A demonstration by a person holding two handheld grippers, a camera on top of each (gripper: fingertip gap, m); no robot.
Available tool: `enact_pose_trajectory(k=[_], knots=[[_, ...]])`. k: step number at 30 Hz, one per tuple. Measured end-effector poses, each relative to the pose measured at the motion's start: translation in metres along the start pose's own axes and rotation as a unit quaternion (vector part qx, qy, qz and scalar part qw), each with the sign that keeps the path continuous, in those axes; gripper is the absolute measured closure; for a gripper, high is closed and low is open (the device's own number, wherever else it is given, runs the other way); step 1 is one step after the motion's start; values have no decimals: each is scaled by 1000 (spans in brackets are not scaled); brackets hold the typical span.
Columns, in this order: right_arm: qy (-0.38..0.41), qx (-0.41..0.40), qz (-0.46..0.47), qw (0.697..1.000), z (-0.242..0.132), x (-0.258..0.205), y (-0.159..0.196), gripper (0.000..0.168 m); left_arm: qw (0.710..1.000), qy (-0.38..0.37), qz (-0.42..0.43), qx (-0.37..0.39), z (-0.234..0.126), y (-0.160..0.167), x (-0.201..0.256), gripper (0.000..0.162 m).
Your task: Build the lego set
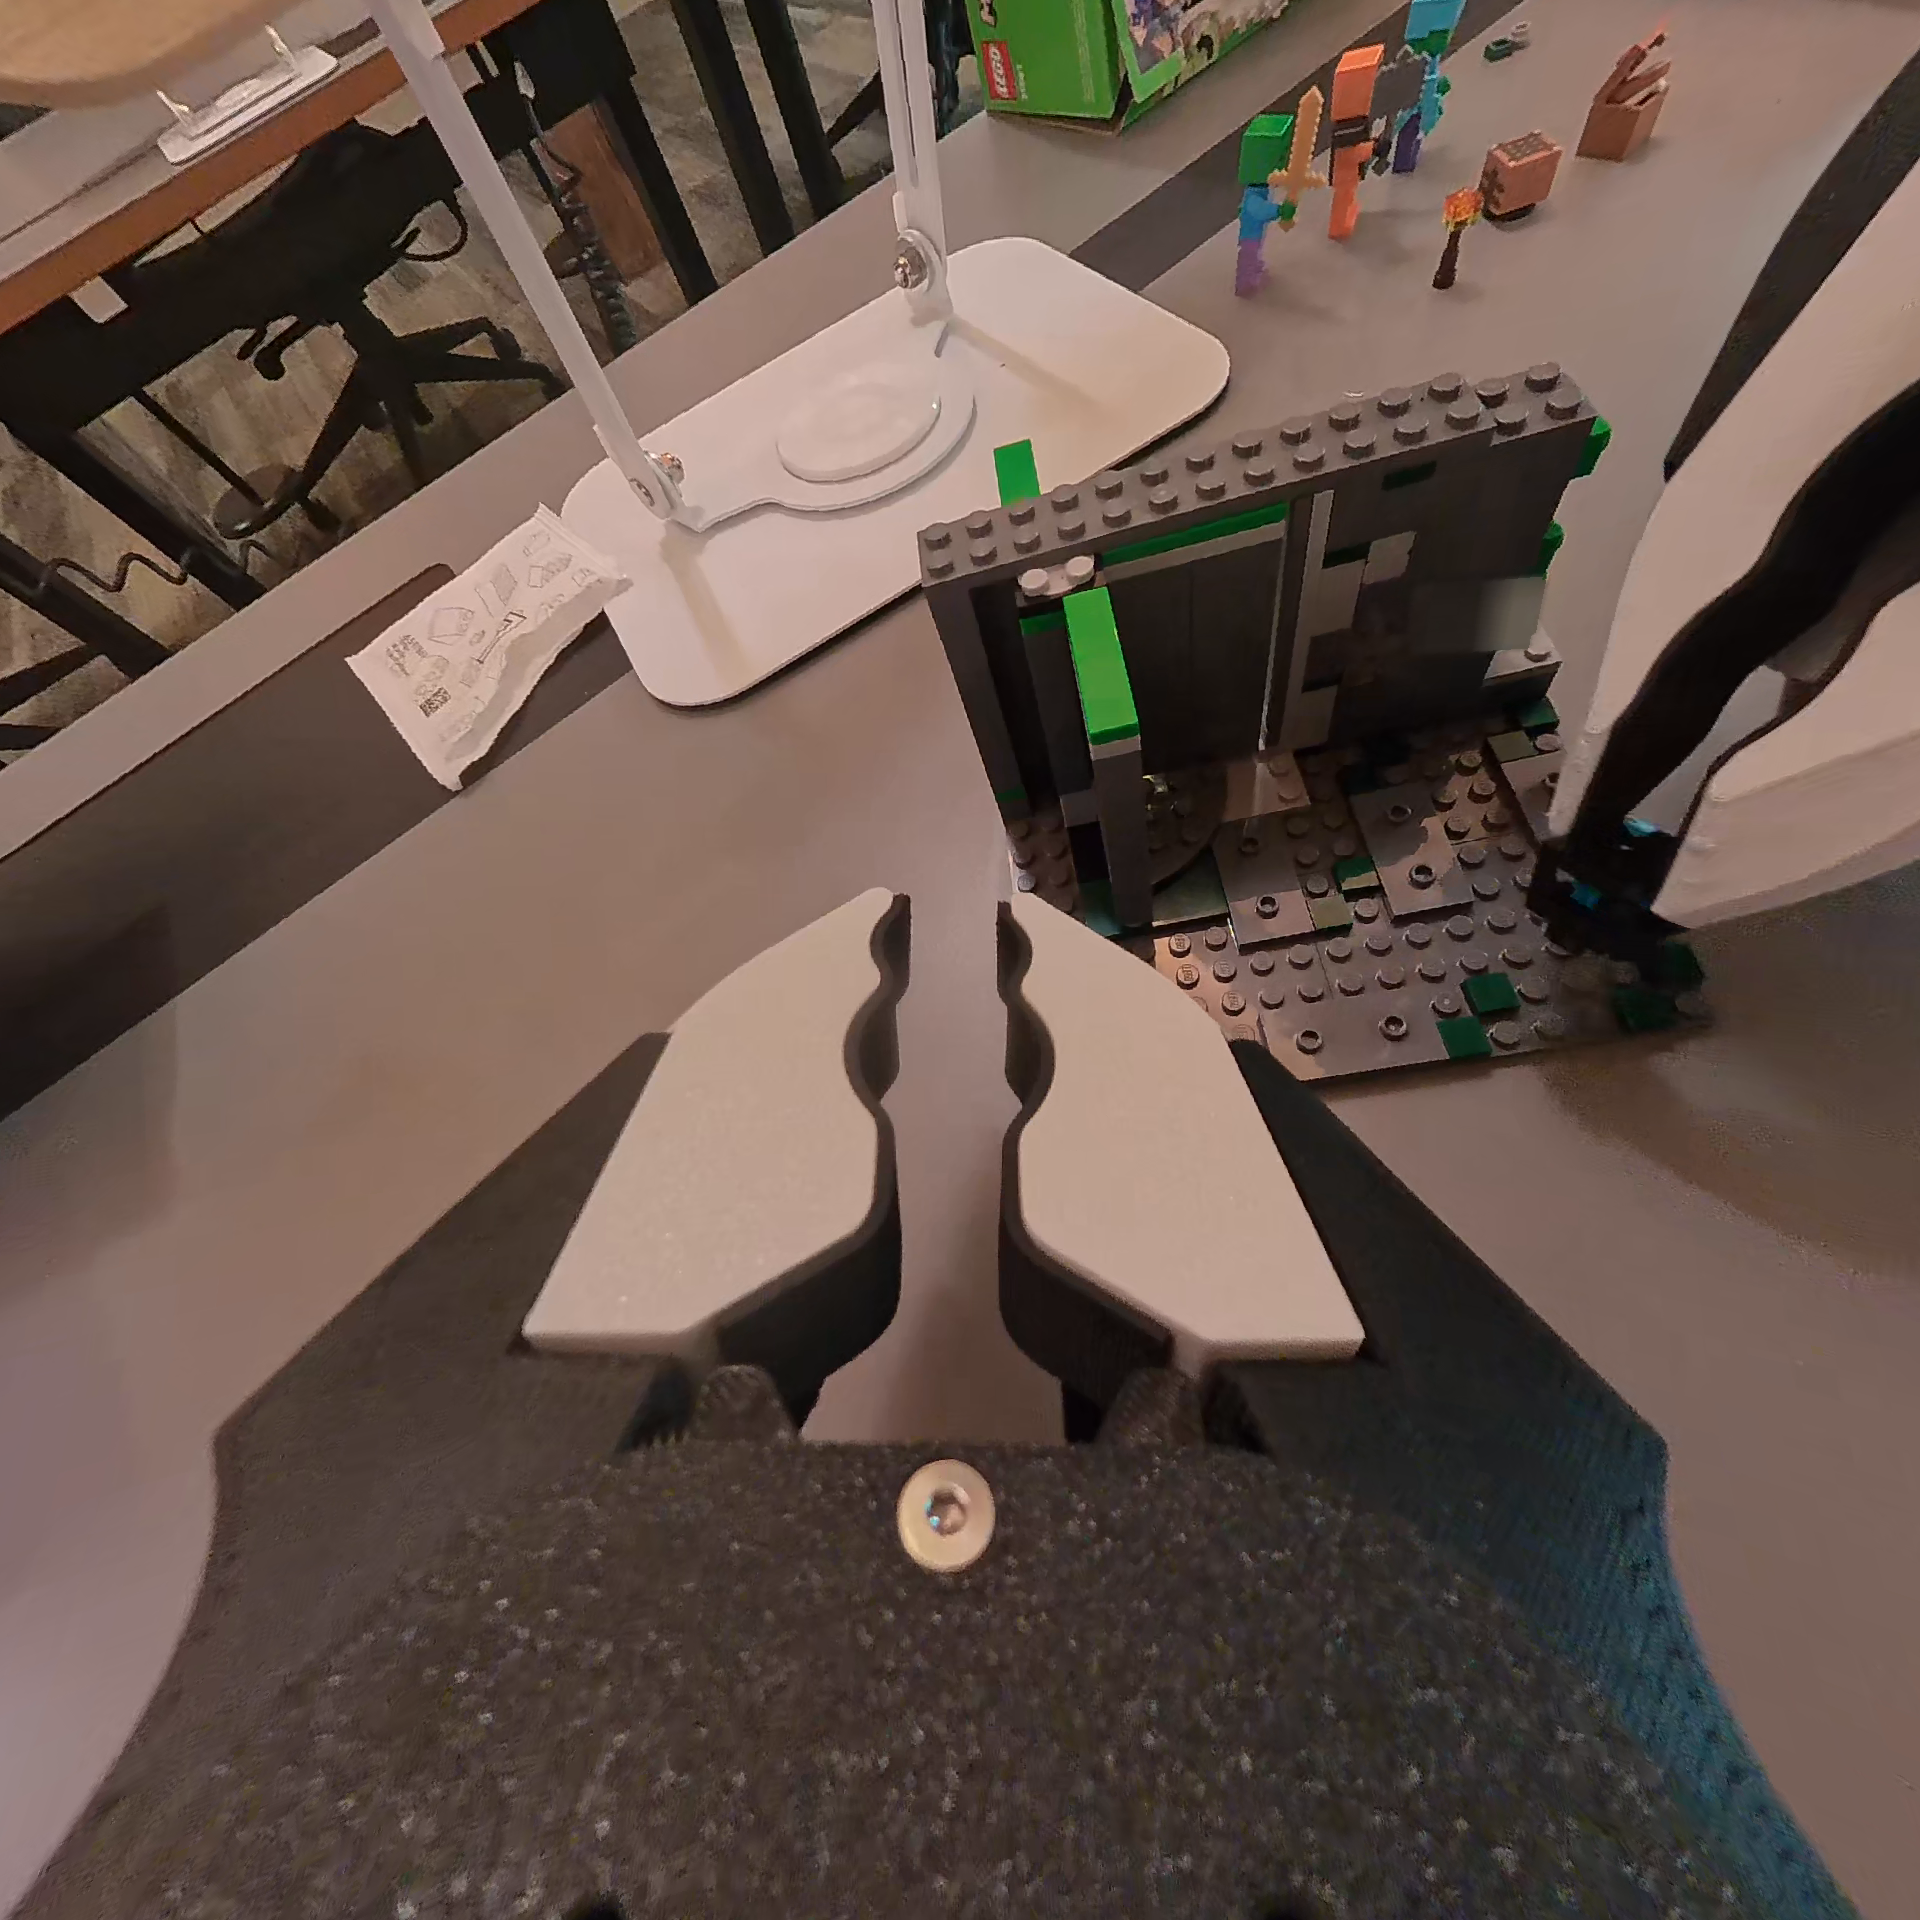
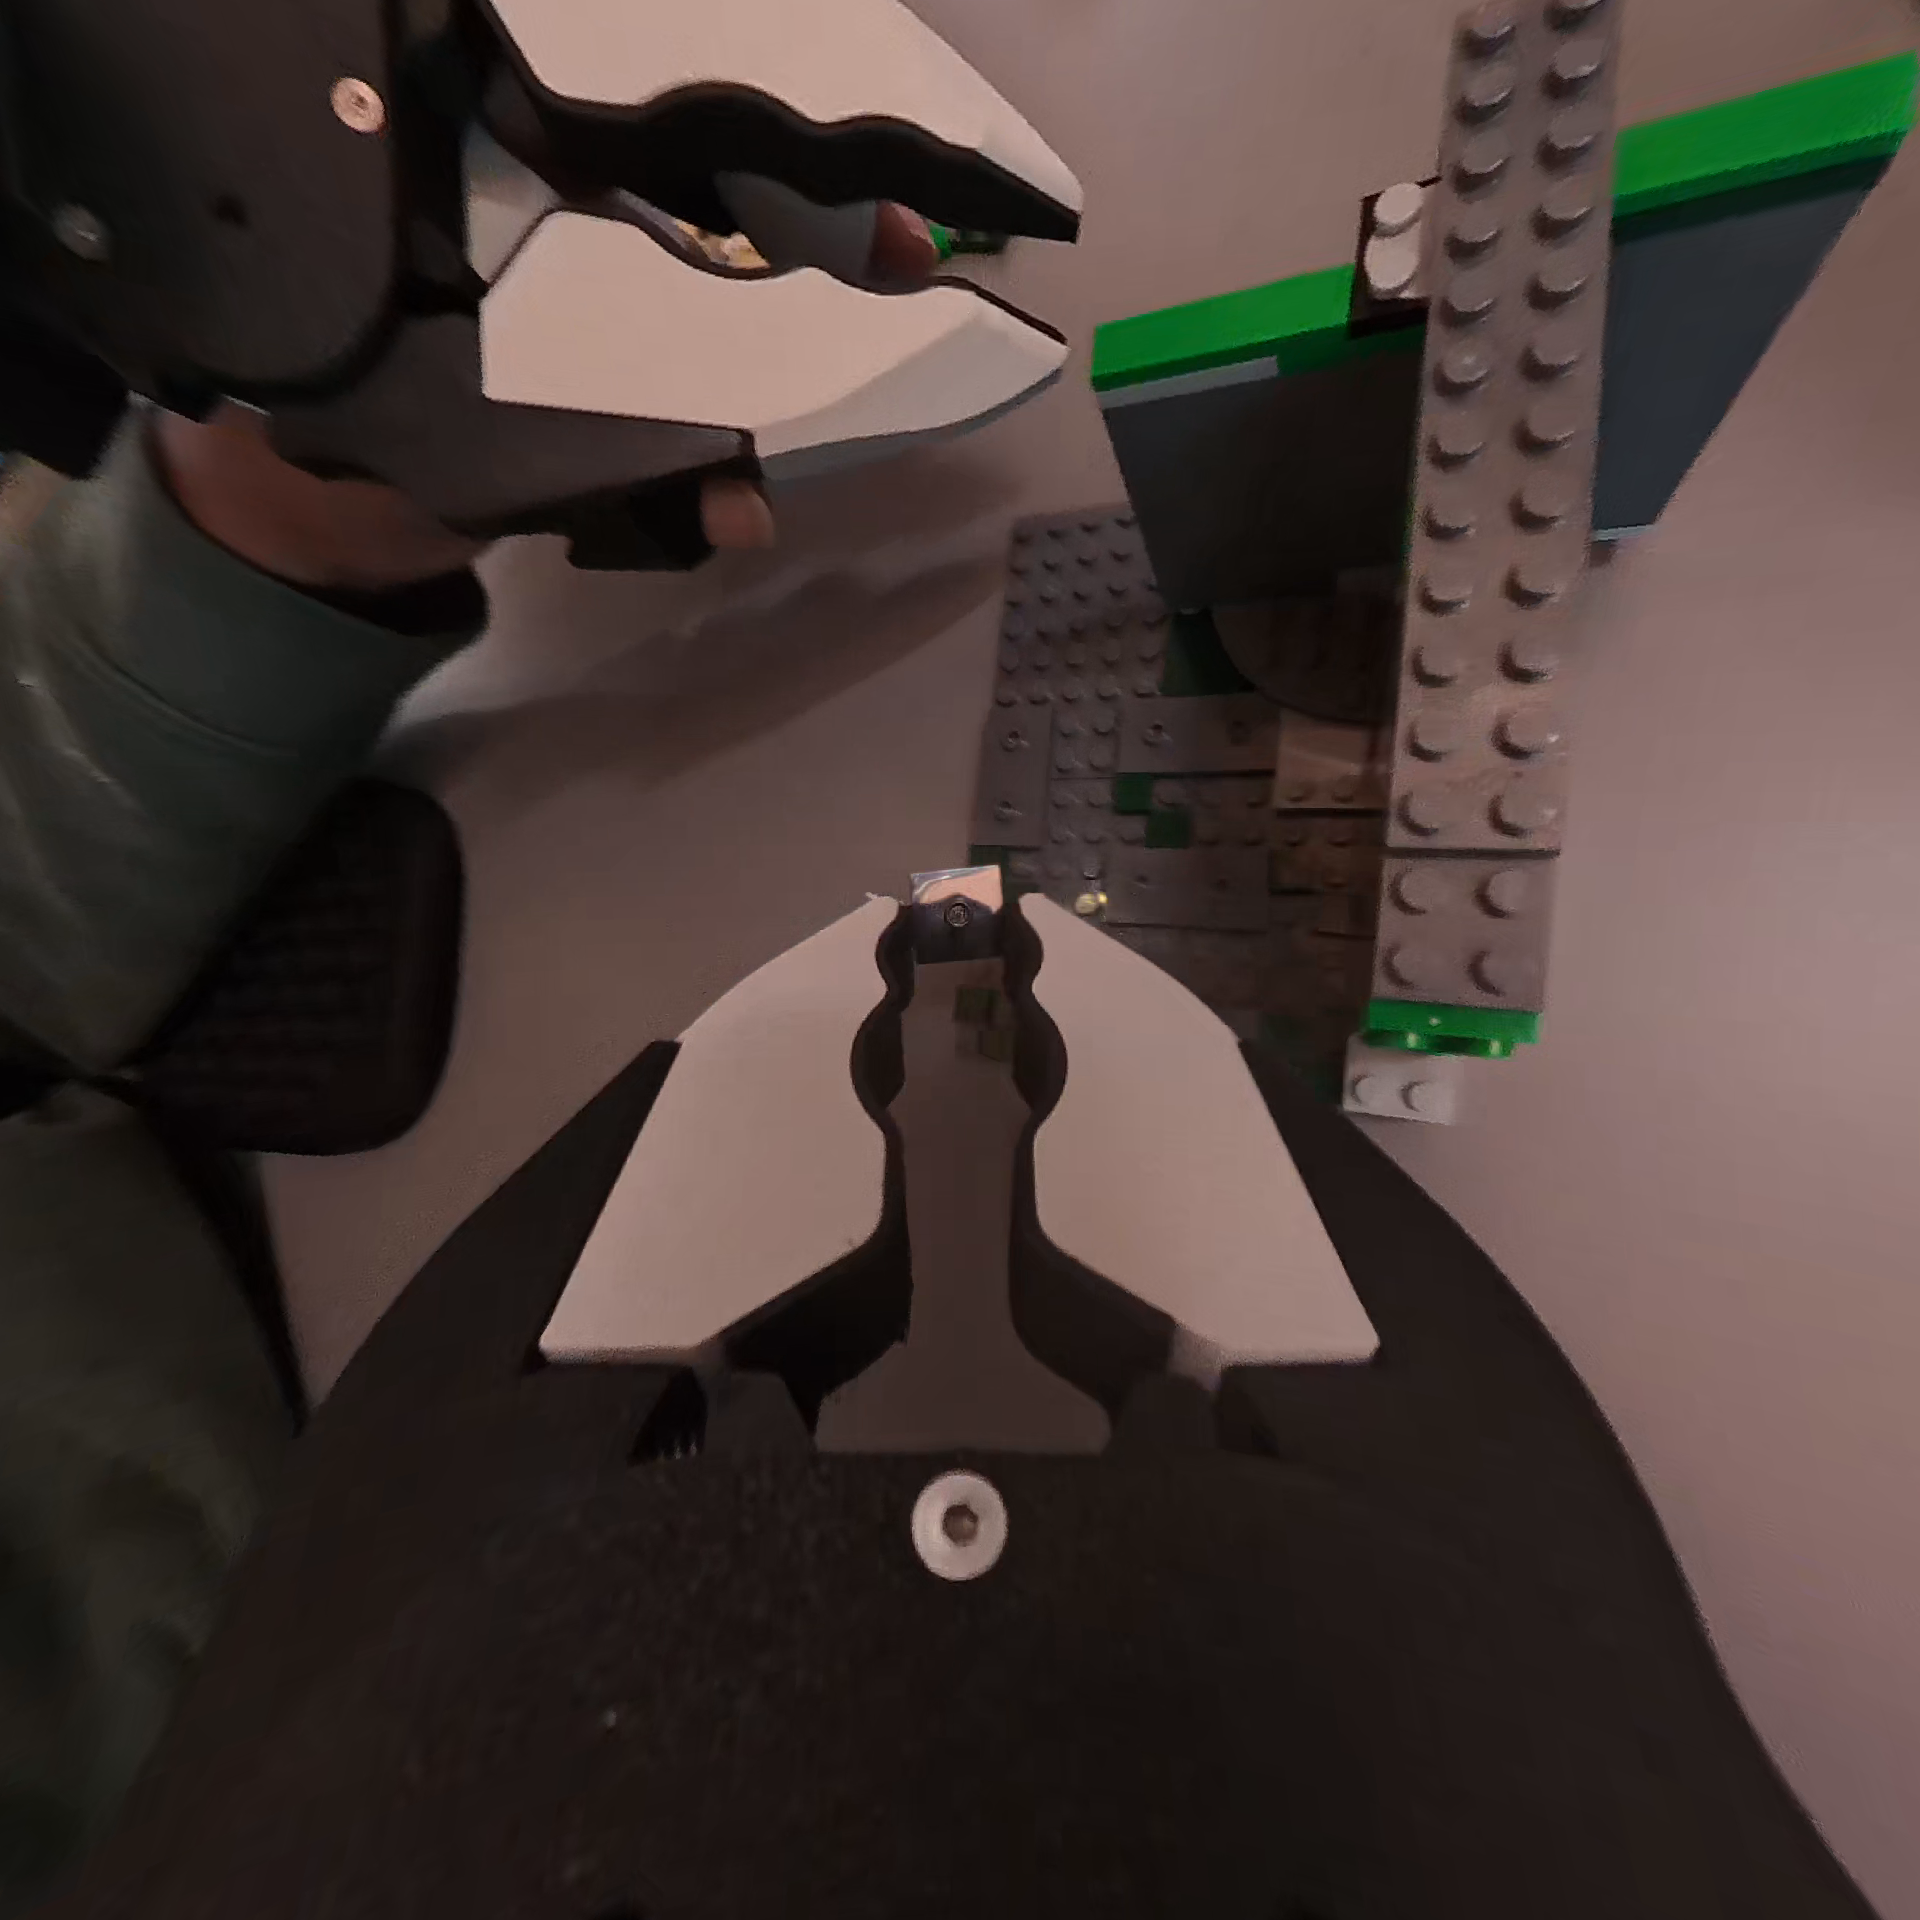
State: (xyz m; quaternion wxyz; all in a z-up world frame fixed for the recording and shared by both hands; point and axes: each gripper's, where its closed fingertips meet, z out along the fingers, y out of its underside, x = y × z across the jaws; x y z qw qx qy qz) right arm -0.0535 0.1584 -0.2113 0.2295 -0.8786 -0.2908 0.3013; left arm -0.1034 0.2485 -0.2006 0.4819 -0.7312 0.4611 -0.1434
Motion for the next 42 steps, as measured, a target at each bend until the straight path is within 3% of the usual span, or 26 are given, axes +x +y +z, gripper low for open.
enact_pose_trajectory(k=[12,33,42], knots=[[156,-9,-36,987,14,19,-1,152,1000,0,1,0,0,-1,0,147],[191,-34,-24,981,22,21,4,152,1000,-3,1,7,-3,-4,-2,147],[166,-36,16,985,22,20,5,152,1000,-3,1,6,-4,-4,-2,147]])
